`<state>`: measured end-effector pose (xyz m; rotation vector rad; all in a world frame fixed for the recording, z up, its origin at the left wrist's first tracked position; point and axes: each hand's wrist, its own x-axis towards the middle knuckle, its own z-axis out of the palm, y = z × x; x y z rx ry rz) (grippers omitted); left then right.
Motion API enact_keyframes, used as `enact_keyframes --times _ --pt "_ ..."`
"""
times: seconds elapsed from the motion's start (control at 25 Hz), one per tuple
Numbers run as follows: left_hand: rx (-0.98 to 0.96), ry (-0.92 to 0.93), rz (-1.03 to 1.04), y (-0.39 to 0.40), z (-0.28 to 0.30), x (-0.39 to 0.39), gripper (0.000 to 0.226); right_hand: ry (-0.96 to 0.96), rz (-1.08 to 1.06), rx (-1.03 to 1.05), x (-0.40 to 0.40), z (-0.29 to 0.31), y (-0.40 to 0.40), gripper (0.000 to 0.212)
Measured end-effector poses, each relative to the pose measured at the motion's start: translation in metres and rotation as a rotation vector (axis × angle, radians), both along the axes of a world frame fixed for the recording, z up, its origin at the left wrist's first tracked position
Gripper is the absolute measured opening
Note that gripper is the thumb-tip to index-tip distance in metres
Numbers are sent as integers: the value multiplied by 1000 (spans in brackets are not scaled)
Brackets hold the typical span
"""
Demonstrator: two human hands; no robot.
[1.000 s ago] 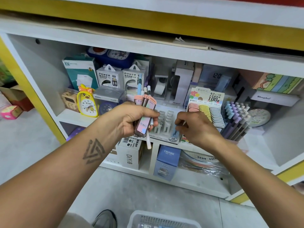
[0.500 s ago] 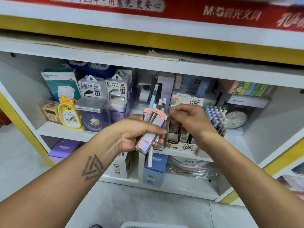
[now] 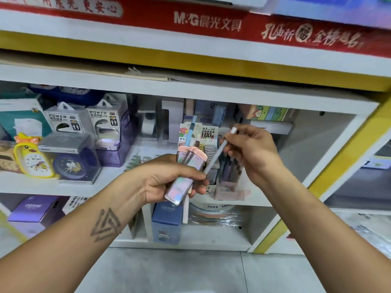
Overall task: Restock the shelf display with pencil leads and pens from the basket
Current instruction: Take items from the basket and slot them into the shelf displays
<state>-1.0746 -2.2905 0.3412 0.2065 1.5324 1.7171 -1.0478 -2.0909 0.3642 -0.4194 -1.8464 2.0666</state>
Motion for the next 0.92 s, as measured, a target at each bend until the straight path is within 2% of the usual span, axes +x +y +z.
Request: enact_keyframes --times 0.08,0.2,0.4,0.52,0.64,0.92 --pt "-17 28 8 8 -2 0 15 41 -46 75 7 4 18 24" --pt "-16 44 10 22 -3 1 10 75 -91 208 21 8 45 19" --pt "15 13 14 46 -1 6 20 141 -139 448 36 8 79 8" --pt "20 2 18 62 0 11 21 184 -196 587 37 3 90 12" --pt "26 5 35 71 0 14 16 162 -203 651 31 -8 93 18" --pt "70 2 64 72 -1 11 12 41 -158 883 20 -39 94 15"
